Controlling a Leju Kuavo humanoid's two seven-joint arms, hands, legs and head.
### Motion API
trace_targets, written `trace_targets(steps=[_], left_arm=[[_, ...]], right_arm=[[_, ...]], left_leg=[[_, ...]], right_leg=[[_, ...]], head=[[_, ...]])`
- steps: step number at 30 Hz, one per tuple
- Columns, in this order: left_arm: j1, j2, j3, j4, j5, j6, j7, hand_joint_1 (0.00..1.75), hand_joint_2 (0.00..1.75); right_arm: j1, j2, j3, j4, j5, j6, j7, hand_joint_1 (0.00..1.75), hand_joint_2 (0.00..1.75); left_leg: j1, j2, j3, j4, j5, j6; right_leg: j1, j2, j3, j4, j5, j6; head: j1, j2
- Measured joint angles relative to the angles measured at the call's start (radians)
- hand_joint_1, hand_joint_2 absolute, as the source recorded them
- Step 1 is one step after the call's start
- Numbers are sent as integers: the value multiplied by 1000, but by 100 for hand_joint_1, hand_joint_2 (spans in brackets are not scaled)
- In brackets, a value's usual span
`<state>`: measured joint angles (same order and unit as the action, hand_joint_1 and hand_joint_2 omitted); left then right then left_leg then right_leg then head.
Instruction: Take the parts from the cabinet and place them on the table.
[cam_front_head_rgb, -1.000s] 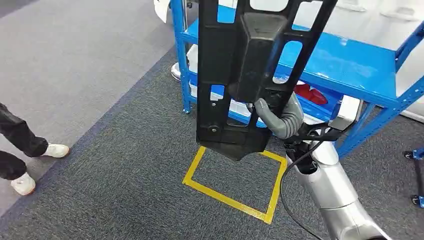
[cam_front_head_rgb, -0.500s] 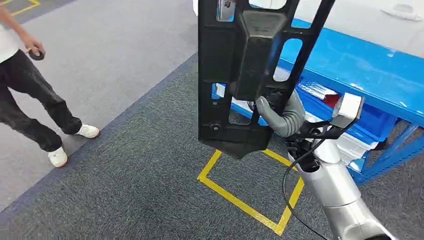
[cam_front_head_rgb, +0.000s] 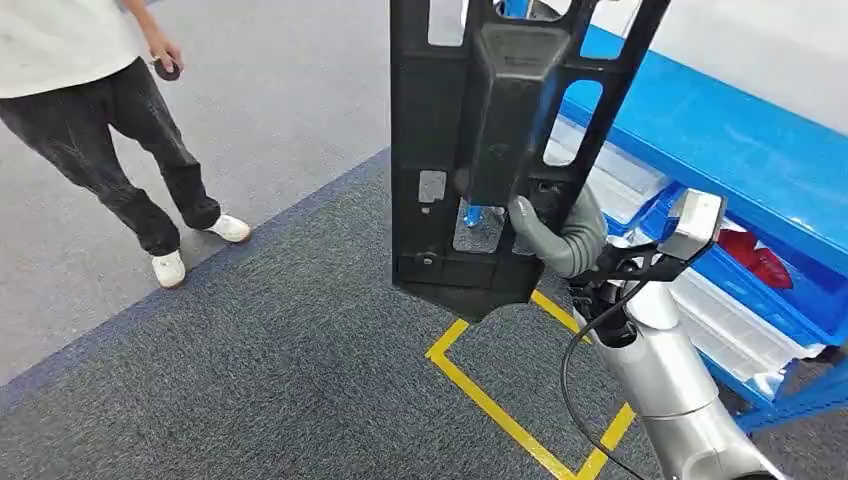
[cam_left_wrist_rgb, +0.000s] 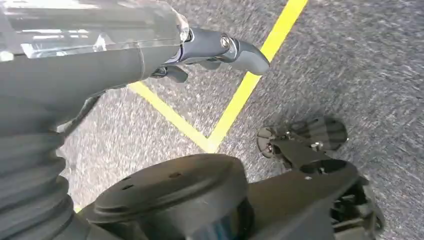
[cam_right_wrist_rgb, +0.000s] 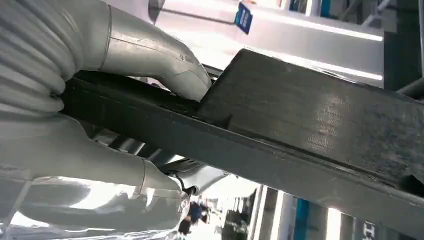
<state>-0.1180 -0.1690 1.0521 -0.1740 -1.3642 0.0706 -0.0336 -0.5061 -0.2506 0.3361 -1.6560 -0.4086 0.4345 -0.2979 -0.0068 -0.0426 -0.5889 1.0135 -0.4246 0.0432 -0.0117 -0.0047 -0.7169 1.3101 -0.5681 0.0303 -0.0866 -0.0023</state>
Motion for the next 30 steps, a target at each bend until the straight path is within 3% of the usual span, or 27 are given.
trace_targets(steps=[2,3,4,6,7,8,9,10,11,13,14,15,22,23,24,25,26,28,29,30], left_arm=[[0,0,0,0,0,1,0,0,175],[-1,-1,0,0,-1,2,0,0,175],[-3,-1,0,0,-1,2,0,0,175],[-4,-1,0,0,0,2,2,0,175],[-3,-1,0,0,0,3,2,0,175],[-3,-1,0,0,2,5,4,0,175],[-4,0,0,0,3,6,5,0,175],[-4,0,0,0,3,8,6,0,175],[-4,0,0,0,4,10,6,0,175],[-7,0,0,0,5,11,2,0,175],[-10,0,0,0,5,12,1,0,175],[-10,0,0,0,5,13,1,0,175],[-10,0,0,0,5,13,1,0,175],[-2,1,0,0,3,16,6,0,175],[-3,1,0,0,3,16,6,0,175],[3,1,0,0,3,16,6,0,175],[2,0,0,0,2,17,7,0,175],[1,0,0,0,0,16,7,0,175],[3,0,0,0,0,15,7,0,175],[5,0,0,0,0,14,7,0,175]], right_arm=[[-1,0,0,-3,0,-1,1,175,175],[-1,0,-1,-7,0,-3,2,175,175],[-1,2,-1,-8,0,-2,2,175,175],[1,3,-2,-11,2,-2,3,175,175],[1,3,-2,-11,2,-2,3,175,175],[0,3,-2,-11,2,0,3,175,175],[-2,2,-2,-11,2,0,0,175,175],[-2,-2,-2,-11,2,2,-1,175,175],[-3,-3,-2,-11,2,5,-3,175,175],[-3,-4,-2,-7,2,6,-4,175,175],[-3,-4,-2,-5,2,6,-4,175,175],[-3,-4,-2,-3,2,6,-4,175,175],[-3,-4,-2,-3,2,6,-4,175,175],[-3,-4,-3,-3,2,10,-11,175,175],[-3,-4,-6,-3,1,12,-13,175,175],[-2,-4,-9,-3,0,11,-14,175,175],[-2,0,-16,-6,0,12,-18,175,175],[3,0,-18,-5,0,11,-19,175,175],[6,0,-18,-5,0,10,-19,175,175],[10,0,-18,-5,0,10,-19,175,175]], left_leg=[[0,-24,1,6,-2,-3],[2,-35,-2,9,-3,-6],[-4,-44,-9,14,-2,-13],[4,-62,-20,13,4,-25],[8,-75,-22,9,7,-33],[4,-86,-25,8,9,-39],[4,-64,-28,20,-2,-42],[-1,-16,-45,58,-31,-47],[2,10,-77,131,-70,-52],[6,25,-145,282,-132,-57],[7,26,-158,315,-136,-59],[9,29,-149,300,-119,-60],[9,29,-145,293,-113,-60],[6,102,-7,26,-4,-50],[-8,112,3,7,-14,-45],[-6,80,-8,7,-13,-24],[3,49,-1,-8,0,-4],[2,27,-2,-7,1,-1],[1,15,-2,-6,1,-1],[1,2,-2,-5,1,-1]], right_leg=[[-3,12,77,-160,91,-6],[-6,55,117,-247,127,-8],[-8,87,128,-272,112,-11],[-3,71,123,-280,115,-11],[0,62,124,-280,115,-17],[-7,50,126,-289,120,-24],[-9,32,131,-297,124,-30],[-9,22,135,-302,125,-35],[-7,9,136,-303,124,-39],[-4,-18,137,-302,122,-40],[-3,-31,137,-302,121,-40],[-3,-43,138,-302,120,-40],[-3,-45,138,-302,120,-40],[-1,-76,148,-301,111,-30],[7,-86,144,-297,110,-25],[9,-116,145,-300,111,-12],[-2,-23,106,-207,46,5],[-1,-4,20,-38,-22,9],[-1,-3,-9,14,-31,9],[-1,-2,-16,17,-13,8]], head=[[0,0],[0,0],[0,0],[0,0],[0,0],[0,0],[0,0],[0,0],[0,0],[0,0],[0,0],[0,0],[0,0],[0,0],[0,0],[0,0],[0,0],[0,0],[0,0],[0,0]])
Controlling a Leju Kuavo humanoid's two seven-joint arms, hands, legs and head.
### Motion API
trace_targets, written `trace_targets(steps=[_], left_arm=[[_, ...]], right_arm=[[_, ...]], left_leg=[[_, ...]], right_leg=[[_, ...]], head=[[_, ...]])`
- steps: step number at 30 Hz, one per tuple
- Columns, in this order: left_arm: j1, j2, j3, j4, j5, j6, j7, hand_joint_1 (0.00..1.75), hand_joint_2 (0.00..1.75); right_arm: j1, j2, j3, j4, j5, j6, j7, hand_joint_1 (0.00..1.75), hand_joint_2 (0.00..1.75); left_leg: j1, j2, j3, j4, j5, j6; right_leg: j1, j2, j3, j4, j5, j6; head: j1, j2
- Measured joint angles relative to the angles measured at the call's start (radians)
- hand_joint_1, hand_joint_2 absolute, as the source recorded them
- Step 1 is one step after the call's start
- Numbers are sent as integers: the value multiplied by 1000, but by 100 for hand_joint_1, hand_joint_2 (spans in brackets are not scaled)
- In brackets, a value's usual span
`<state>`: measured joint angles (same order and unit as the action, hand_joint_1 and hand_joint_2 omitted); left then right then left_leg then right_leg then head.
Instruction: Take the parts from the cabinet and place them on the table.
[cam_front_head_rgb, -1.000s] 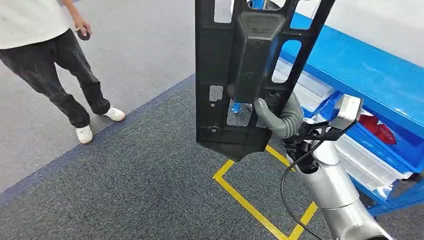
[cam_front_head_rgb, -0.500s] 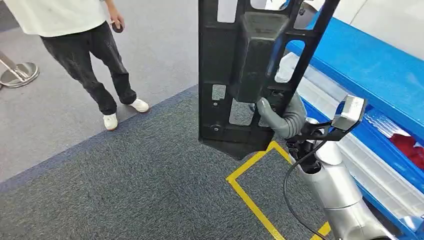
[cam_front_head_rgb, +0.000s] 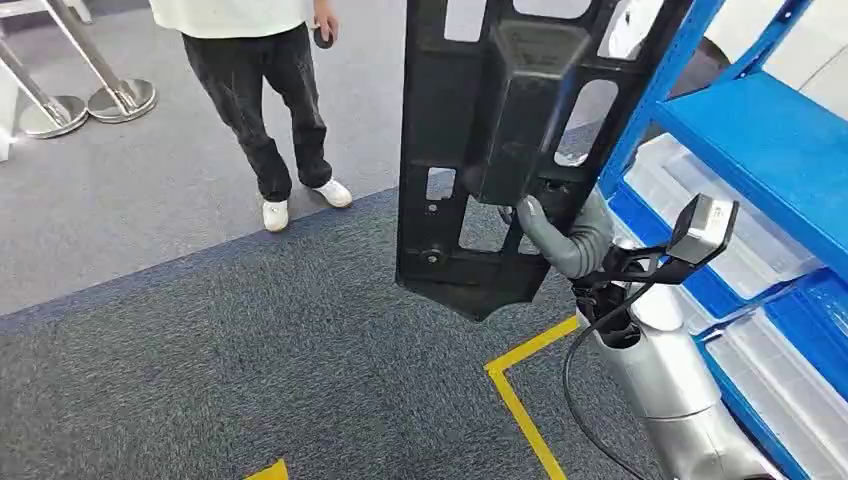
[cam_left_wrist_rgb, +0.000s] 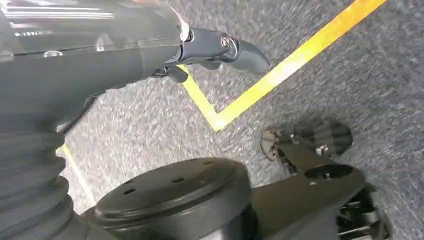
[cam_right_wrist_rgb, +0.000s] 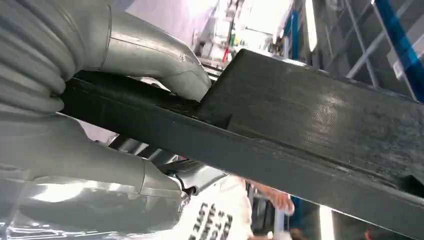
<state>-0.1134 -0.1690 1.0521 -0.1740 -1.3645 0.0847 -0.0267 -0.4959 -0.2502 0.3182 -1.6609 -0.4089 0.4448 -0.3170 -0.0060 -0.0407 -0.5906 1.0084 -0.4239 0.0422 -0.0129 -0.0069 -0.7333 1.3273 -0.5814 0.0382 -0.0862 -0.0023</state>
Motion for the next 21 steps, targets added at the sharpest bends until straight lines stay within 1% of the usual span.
trace_targets(steps=[1,2,3,4,5,6,8,9,10,11,12,13,14,15,16,17,18,19,20,21], left_arm=[[-1,0,0,0,0,0,0,0,175],[-2,-1,0,0,-2,0,0,0,175],[-4,-2,-1,0,-4,0,0,0,175],[-3,-3,-1,0,-5,-1,0,0,175],[-6,-4,-1,0,-6,-1,0,0,175],[-6,-4,-1,0,-6,-2,0,0,175],[-4,-4,-1,0,-7,-2,0,0,175],[-5,-3,-1,0,-9,-2,0,0,175],[-5,-3,-2,0,-12,-2,1,0,175],[-6,-3,-2,0,-15,-3,2,0,175],[-5,-2,-2,0,-14,-3,2,0,175],[-10,-1,-2,0,-14,-3,1,0,175],[-15,-1,-2,0,-14,-3,0,0,175],[-17,-1,-2,0,-14,-3,1,0,175],[-16,-1,-2,0,-14,-3,1,0,175],[-15,-1,-2,0,-15,-3,2,0,175],[-13,-1,-2,0,-16,-3,4,0,175],[-10,0,-2,0,-16,-3,3,0,175],[-10,0,-2,0,-16,-3,3,0,175],[-12,0,-2,0,-16,-4,3,0,175]], right_arm=[[1,0,0,0,0,-1,0,175,175],[1,0,-2,-1,0,-5,0,175,175],[1,0,-5,-4,0,-9,-1,175,175],[1,0,-7,-6,1,-11,-2,175,175],[4,2,-9,-8,1,-11,-3,175,175],[8,2,-12,-10,2,-12,-3,175,175],[11,2,-13,-13,5,-13,-3,175,175],[13,2,-13,-16,8,-14,-3,175,175],[15,1,-14,-21,12,-15,-3,175,175],[17,-1,-16,-24,12,-17,-3,175,175],[19,-1,-16,-27,13,-18,-4,175,175],[22,-1,-17,-28,15,-18,-4,175,175],[27,-1,-17,-28,15,-18,-3,175,175],[31,-1,-17,-28,16,-18,-3,175,175],[34,-1,-17,-28,16,-18,-3,175,175],[34,-1,-17,-28,16,-18,-3,175,175],[34,-1,-18,-29,16,-18,-3,175,175],[34,-1,-18,-31,16,-18,-3,175,175],[34,-1,-20,-33,16,-18,-3,175,175],[34,-1,-23,-34,16,-18,-3,175,175]], left_leg=[[0,-14,0,3,0,0],[0,-26,1,6,-1,-1],[0,-40,2,9,-3,-4],[2,-49,-1,10,-4,-6],[-3,-60,-7,16,-5,-12],[0,-67,-11,14,-3,-17],[6,-87,-14,9,0,-30],[1,-86,-17,12,-4,-36],[-4,-31,-24,34,-22,-42],[-1,5,-46,87,-58,-49],[2,19,-80,162,-100,-52],[3,25,-119,248,-139,-55],[4,26,-146,310,-159,-58],[7,28,-153,329,-155,-60],[8,32,-133,295,-129,-61],[8,39,-91,220,-87,-59],[8,55,-39,123,-42,-56],[5,100,5,38,-11,-48],[-10,134,14,13,-24,-43],[-6,123,14,7,-27,-31]], right_leg=[[0,2,18,-49,41,-3],[-1,8,53,-127,88,-6],[-1,26,97,-224,136,-11],[-3,74,124,-289,145,-17],[-5,78,131,-307,142,-16],[-1,67,129,-304,142,-16],[2,51,131,-306,143,-25],[-9,37,135,-317,148,-33],[-8,26,140,-322,149,-37],[-7,16,141,-323,148,-44],[-5,4,141,-323,147,-46],[-4,-8,141,-323,146,-46],[-5,-22,141,-323,145,-46],[-4,-35,141,-323,144,-46],[-4,-47,143,-322,142,-45],[-4,-57,147,-322,140,-42],[-4,-67,153,-322,137,-40],[-2,-75,158,-322,133,-35],[6,-84,159,-318,129,-29],[9,-92,155,-317,131,-25]], head=[[0,0],[0,0],[0,0],[0,0],[0,0],[0,0],[0,0],[0,0],[0,0],[0,0],[-1,0],[0,0],[0,0],[0,0],[0,0],[0,0],[0,0],[0,0],[0,0],[0,0]])
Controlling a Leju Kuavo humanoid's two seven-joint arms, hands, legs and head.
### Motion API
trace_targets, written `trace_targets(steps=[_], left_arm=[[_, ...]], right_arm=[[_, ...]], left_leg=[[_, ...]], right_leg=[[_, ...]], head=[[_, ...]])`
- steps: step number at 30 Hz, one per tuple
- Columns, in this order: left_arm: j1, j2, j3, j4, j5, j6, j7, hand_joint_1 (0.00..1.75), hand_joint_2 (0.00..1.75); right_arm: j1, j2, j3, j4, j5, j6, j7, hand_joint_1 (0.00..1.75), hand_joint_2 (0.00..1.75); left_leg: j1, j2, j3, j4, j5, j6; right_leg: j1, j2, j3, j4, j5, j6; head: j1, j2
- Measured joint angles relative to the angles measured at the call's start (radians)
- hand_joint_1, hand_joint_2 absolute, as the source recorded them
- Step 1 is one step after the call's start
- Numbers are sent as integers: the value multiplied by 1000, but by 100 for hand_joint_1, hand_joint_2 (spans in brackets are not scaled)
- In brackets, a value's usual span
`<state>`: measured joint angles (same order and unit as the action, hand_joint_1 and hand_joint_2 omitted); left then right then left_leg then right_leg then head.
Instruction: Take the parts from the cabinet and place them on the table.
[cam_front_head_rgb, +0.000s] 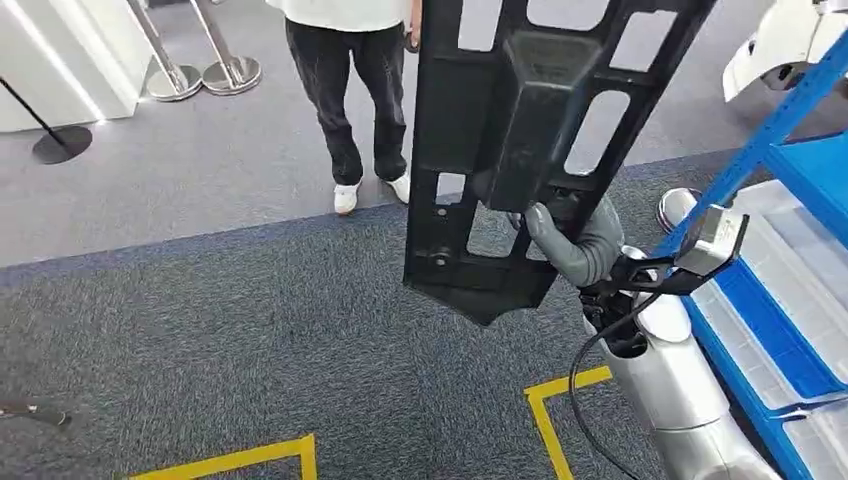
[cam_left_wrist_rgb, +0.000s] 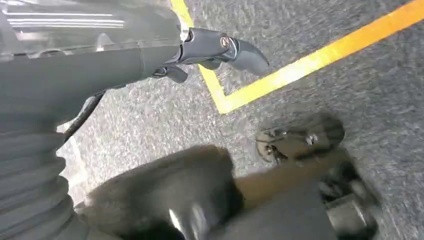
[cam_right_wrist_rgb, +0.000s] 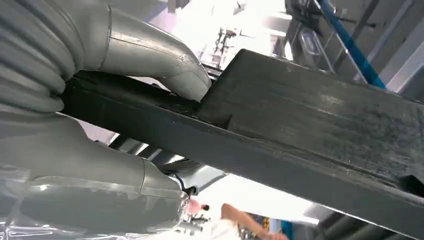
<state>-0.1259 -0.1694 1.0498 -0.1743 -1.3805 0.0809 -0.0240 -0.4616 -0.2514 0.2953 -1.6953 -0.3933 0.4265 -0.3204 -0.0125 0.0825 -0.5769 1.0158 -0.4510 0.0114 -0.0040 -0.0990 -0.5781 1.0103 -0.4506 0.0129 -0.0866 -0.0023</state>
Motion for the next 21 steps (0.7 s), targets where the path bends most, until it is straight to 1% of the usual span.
trace_targets(steps=[1,2,3,4,5,6,7,8,9,10,11,12,13,14,15,16,17,18,19,20,21], left_arm=[[1,0,0,0,-1,0,0,0,175],[5,0,0,0,-1,0,2,0,175],[6,0,0,0,0,0,2,0,175],[8,-1,0,0,1,0,2,0,175],[7,-1,0,0,1,0,1,0,175],[5,-1,0,0,1,2,-1,0,175],[4,-1,0,0,0,0,-2,0,175],[5,-1,-1,0,-1,-3,-2,0,175],[7,-2,-1,0,-2,-5,0,0,175],[10,-2,-2,0,-2,-7,3,0,175],[10,-3,-2,0,-2,-9,5,0,175],[10,-4,-2,0,-2,-11,7,0,175],[10,-6,-2,0,-3,-13,10,0,175],[11,-9,-3,0,-4,-15,12,0,175],[10,-9,-3,0,-5,-15,13,0,175],[11,-9,-4,0,-5,-15,13,0,175],[14,-9,-5,0,-5,-15,13,0,175],[14,-9,-5,0,-5,-15,13,0,175],[13,-7,-5,-1,-5,-15,13,0,175],[13,-8,-6,-1,-5,-15,14,0,175],[11,-7,-6,-1,-3,-15,14,0,175]], right_arm=[[0,0,0,0,2,0,0,175,175],[0,0,0,0,2,1,2,175,175],[0,0,0,-4,3,2,4,175,175],[-1,1,0,-8,4,3,8,175,175],[-4,5,0,-9,5,4,11,175,175],[-5,5,0,-9,5,4,15,175,175],[-3,8,0,-9,5,4,19,175,175],[0,9,0,-8,5,3,22,175,175],[4,9,0,-8,5,3,23,175,175],[8,9,-1,-8,5,3,23,175,175],[9,9,-2,-8,5,4,23,175,175],[8,9,-2,-8,5,4,23,175,175],[7,9,-2,-8,5,4,23,175,175],[7,10,-2,-8,5,3,24,175,175],[8,10,-2,-10,5,2,24,175,175],[9,10,-2,-10,6,0,29,175,175],[10,10,-2,-10,6,-1,32,175,175],[10,10,-2,-10,7,-2,32,175,175],[10,10,-2,-11,8,-5,32,175,175],[12,9,-3,-11,9,-5,30,175,175],[13,6,-5,-11,10,-4,27,175,175]], left_leg=[[0,-10,-5,0,1,4],[0,-25,-8,0,2,9],[1,-38,-4,-8,6,17],[7,-50,3,-14,11,23],[9,-60,3,-14,12,28],[9,-72,2,-14,14,32],[8,-85,1,-13,15,34],[7,-99,0,-12,15,34],[7,-114,0,-11,15,34],[7,-127,1,-9,15,34],[7,-140,1,-7,14,33],[7,-155,3,-4,12,30],[8,-166,3,0,9,26],[3,-177,-6,6,6,21],[5,-187,-13,11,7,17],[10,-195,-18,9,10,11],[14,-207,-20,6,12,6],[13,-218,-22,6,12,0],[12,-203,-25,16,4,-3],[5,-149,-38,51,-22,-11],[7,-123,-66,113,-57,-15]], right_leg=[[1,-15,0,-1,-1,2],[2,-29,4,-3,-1,7],[0,-41,10,-2,-5,15],[-8,-5,4,20,-20,22],[-8,49,-15,65,-50,24],[-9,79,-54,147,-95,26],[-9,90,-95,229,-130,27],[-9,93,-133,301,-151,28],[-9,94,-152,328,-146,28],[-9,94,-146,304,-119,27],[-10,96,-122,243,-75,24],[-11,106,-81,150,-21,21],[-13,134,-45,64,22,19],[-16,186,-29,29,12,13],[-18,182,-30,15,11,14],[-13,173,-32,17,11,12],[-10,163,-31,18,10,7],[-15,151,-29,12,12,1],[-22,135,-24,5,15,-5],[-20,125,-19,1,13,-13],[-18,111,-18,1,12,-18]], head=[[0,0],[0,0],[0,0],[0,0],[0,0],[0,0],[0,0],[0,0],[0,0],[0,0],[0,0],[0,0],[0,0],[0,0],[0,0],[0,0],[0,0],[0,0],[0,0],[0,0],[0,0]])
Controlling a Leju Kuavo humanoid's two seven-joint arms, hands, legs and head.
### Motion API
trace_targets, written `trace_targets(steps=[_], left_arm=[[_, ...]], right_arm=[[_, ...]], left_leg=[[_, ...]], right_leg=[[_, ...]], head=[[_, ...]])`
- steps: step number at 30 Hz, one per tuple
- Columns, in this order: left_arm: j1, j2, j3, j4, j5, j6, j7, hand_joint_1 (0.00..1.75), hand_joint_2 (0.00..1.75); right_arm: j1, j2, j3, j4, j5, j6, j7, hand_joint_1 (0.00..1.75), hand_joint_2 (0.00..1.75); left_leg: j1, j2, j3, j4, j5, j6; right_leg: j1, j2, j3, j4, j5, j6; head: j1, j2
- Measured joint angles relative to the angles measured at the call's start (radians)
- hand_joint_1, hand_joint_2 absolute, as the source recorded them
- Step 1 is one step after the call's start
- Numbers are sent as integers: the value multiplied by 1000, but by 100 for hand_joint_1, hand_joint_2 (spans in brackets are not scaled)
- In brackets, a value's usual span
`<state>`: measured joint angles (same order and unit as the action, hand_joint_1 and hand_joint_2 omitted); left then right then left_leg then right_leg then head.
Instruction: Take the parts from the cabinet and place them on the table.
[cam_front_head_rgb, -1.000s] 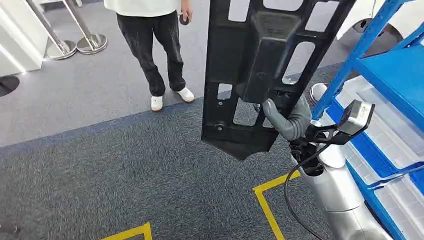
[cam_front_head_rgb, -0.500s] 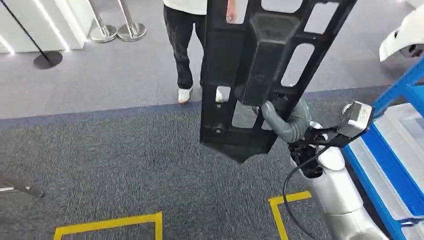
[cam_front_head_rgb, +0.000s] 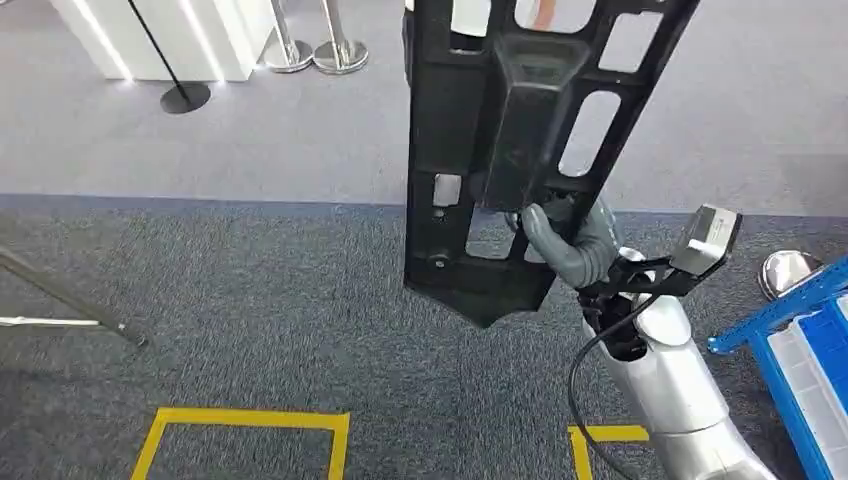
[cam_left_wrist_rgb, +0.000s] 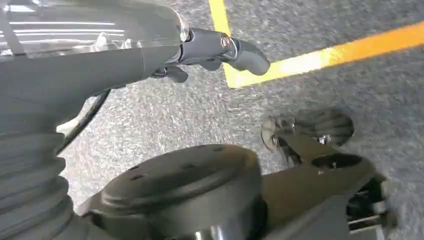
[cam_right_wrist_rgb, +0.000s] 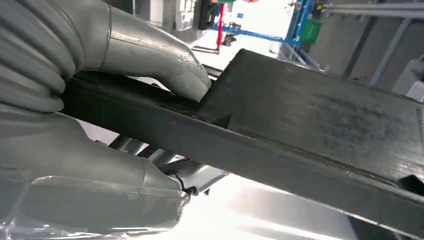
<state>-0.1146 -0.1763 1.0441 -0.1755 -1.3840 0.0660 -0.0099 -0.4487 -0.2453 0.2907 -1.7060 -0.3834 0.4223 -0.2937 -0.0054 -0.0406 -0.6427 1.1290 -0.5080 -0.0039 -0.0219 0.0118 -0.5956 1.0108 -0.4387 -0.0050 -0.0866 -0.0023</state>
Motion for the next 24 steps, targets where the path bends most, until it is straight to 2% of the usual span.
trace_targets(steps=[2,3,4,5,6,7,8,9,10,12,13,14,15,16,18,19,20,21,22,23,24], left_arm=[[-8,5,0,-2,2,-2,0,0,175],[-13,5,0,-2,2,-2,0,0,175],[-14,5,0,-2,2,-2,0,0,175],[-12,6,0,-2,2,-2,0,0,175],[-12,5,0,-2,2,-1,0,0,175],[-11,5,0,-2,2,1,0,0,175],[-9,6,0,-2,3,1,-2,0,175],[-12,6,0,-2,4,1,-4,0,175],[-13,5,0,-2,5,1,-5,0,175],[-10,5,0,-2,5,1,-8,0,175],[-8,4,0,-2,5,1,-8,0,175],[-8,1,0,-2,5,2,-8,0,175],[-11,1,0,-2,5,3,-8,0,175],[-13,0,0,-2,5,3,-7,0,175],[-12,0,0,-2,5,3,-6,0,175],[-10,0,0,-2,5,3,-1,0,175],[-7,0,0,-2,4,3,2,0,175],[-3,0,0,-2,4,3,5,0,175],[-2,0,0,-2,4,3,6,0,175],[-3,-1,0,-2,4,3,6,0,175],[-2,-2,0,-2,5,3,6,0,175]], right_arm=[[7,-1,-2,0,2,3,-6,175,175],[10,-1,-2,1,4,6,-6,175,175],[12,-1,-2,1,5,7,-6,175,175],[13,-1,-1,2,6,10,-7,175,175],[13,-1,-1,2,6,12,-7,175,175],[12,-1,-1,2,6,12,-8,175,175],[11,-1,-1,2,6,12,-8,175,175],[10,-1,-1,3,6,13,-10,175,175],[9,-1,-1,4,6,13,-11,175,175],[3,-1,-1,10,8,14,-10,175,175],[0,-1,-1,10,8,16,-11,175,175],[-4,2,-1,12,8,17,-10,175,175],[-6,8,-2,13,8,17,-11,175,175],[-6,11,-2,16,8,18,-12,175,175],[-6,13,-2,21,11,17,-14,175,175],[-6,14,-2,27,25,12,-23,175,175],[-7,14,-2,33,38,4,-32,175,175],[-11,14,-4,41,48,-4,-39,175,175],[-22,14,-7,50,53,-7,-45,175,175],[-37,14,-14,64,57,-11,-50,175,175],[-57,16,-22,85,63,-11,-57,175,175]], left_leg=[[1,19,-65,153,-68,-7],[3,22,-84,200,-76,-10],[5,24,-77,192,-60,-11],[7,30,-47,133,-22,-11],[8,42,-3,50,21,-10],[8,67,42,-40,62,-6],[0,124,63,-85,53,-1],[-11,133,68,-110,50,10],[-9,123,60,-105,47,20],[-8,94,54,-108,52,28],[0,83,61,-118,59,38],[0,71,61,-120,62,42],[2,63,59,-119,64,47],[2,49,59,-119,65,49],[1,36,58,-118,66,51],[0,23,57,-117,66,51],[0,11,57,-115,66,51],[0,-2,57,-112,65,51],[0,-16,58,-110,65,50],[0,-29,58,-106,63,47],[1,-38,54,-103,61,42]], right_leg=[[1,-28,2,1,-3,-3],[1,-42,2,2,-4,-2],[2,-53,3,2,-6,-2],[2,-65,5,3,-7,0],[1,-75,8,4,-10,2],[2,-84,13,5,-13,7],[6,-91,14,4,-15,10],[13,-101,10,9,-15,14],[16,-112,7,8,-13,19],[18,-142,11,7,-15,27],[13,-130,10,11,-23,37],[7,-73,6,31,-38,42],[6,-37,-23,92,-77,42],[7,-23,-62,175,-117,44],[7,-18,-107,263,-150,46],[7,-17,-135,315,-159,46],[6,-17,-142,321,-146,46],[6,-16,-128,287,-114,45],[5,-15,-93,207,-64,43],[1,-2,-49,114,-16,42],[-4,43,-21,44,1,40]], head=[[0,0],[0,0],[0,0],[0,0],[0,0],[0,0],[0,0],[0,0],[0,0],[0,0],[0,0],[0,0],[0,0],[0,0],[0,0],[0,0],[0,0],[0,0],[0,0],[0,0],[0,0]])
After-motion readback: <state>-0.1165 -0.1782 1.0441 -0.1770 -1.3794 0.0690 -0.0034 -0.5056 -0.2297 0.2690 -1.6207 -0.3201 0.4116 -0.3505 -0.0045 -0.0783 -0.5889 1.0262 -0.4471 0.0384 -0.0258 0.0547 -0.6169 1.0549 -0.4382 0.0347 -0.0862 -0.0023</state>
